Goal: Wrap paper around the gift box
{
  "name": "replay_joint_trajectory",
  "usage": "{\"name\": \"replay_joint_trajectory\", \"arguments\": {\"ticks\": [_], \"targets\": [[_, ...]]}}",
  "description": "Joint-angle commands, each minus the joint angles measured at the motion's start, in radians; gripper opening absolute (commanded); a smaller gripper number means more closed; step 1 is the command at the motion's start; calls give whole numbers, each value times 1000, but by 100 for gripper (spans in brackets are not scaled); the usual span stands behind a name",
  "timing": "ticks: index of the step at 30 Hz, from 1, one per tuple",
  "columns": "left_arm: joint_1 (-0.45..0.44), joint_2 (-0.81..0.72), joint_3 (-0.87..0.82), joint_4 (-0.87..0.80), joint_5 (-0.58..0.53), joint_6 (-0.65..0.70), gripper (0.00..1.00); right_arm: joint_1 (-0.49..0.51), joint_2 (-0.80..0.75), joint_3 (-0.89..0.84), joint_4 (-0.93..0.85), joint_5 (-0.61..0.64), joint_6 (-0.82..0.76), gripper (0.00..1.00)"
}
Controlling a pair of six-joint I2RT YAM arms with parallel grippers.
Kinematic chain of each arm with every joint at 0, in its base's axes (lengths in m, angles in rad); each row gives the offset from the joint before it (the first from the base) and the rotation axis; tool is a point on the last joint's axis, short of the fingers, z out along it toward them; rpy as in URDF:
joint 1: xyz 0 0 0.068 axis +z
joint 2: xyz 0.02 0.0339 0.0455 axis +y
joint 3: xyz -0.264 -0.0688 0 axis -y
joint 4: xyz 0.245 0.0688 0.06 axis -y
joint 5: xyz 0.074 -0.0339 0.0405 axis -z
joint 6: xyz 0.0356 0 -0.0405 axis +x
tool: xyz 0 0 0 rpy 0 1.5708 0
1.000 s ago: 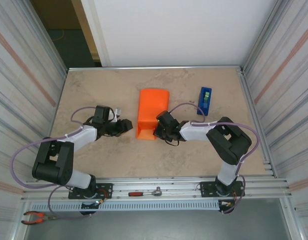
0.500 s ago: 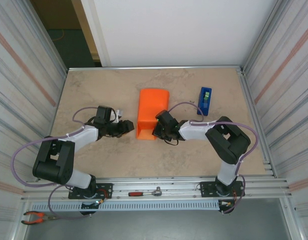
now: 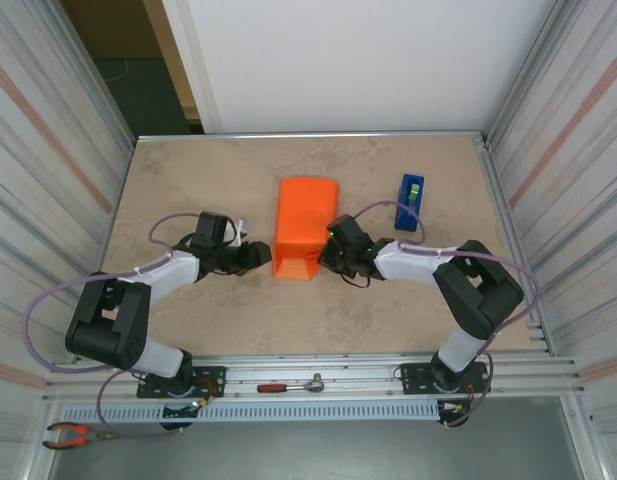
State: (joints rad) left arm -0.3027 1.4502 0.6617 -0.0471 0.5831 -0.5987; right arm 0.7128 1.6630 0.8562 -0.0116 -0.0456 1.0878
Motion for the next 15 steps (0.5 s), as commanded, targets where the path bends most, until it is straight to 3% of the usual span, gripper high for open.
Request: {"name": "replay_joint_trajectory", "arguments": {"ticks": [1,15], "targets": [[-7,4,25,-3,1,26,50,-16,-49,-19,-39,21,-29,0],[-27,14,24,-5,-10,37,50,20,57,60,-9,5,-22,0]]}}
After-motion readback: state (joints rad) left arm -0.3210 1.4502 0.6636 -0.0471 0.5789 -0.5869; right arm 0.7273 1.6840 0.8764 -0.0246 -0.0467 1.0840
